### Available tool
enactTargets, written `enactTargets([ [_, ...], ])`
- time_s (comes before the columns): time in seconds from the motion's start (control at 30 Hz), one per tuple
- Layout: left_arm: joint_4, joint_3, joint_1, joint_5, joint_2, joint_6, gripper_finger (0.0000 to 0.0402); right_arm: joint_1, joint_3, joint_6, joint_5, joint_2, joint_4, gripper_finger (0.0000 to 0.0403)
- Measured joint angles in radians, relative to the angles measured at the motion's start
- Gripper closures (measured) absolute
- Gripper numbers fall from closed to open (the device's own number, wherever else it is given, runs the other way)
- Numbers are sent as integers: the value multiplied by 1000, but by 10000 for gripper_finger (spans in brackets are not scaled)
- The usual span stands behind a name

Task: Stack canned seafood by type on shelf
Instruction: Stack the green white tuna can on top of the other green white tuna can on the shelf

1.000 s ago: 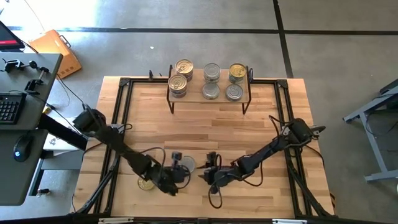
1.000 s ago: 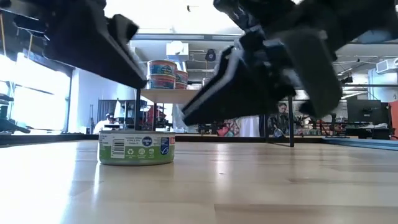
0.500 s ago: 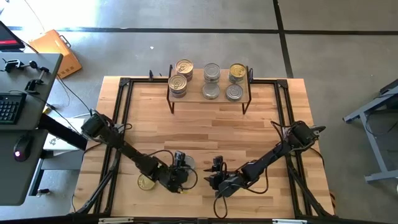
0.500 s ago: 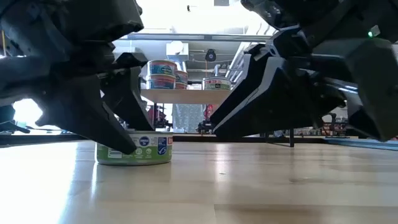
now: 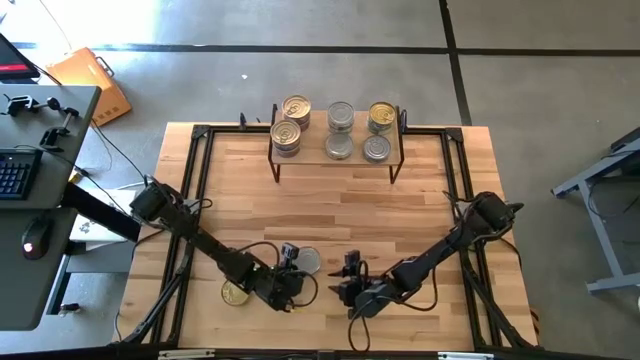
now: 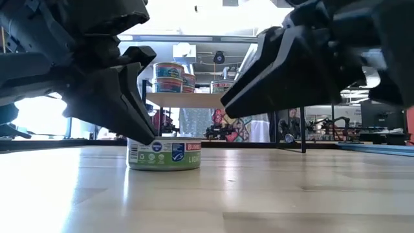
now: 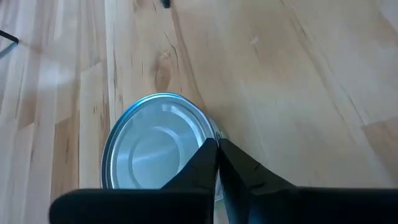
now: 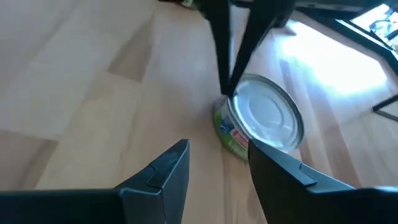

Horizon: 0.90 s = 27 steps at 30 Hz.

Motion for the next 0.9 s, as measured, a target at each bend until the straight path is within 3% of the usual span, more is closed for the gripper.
enactTargets([
  [0.23, -23, 18, -2, 24, -76, -1, 401, -37, 0, -33, -17, 1, 14, 237],
  [0.57, -21, 19, -2, -1, -131, -3, 401, -88, 0, -285, -90, 12, 32, 132],
  [0.9, -18, 20, -2, -11, -131, -3, 401, -114, 0, -329, 4, 132, 303, 124],
])
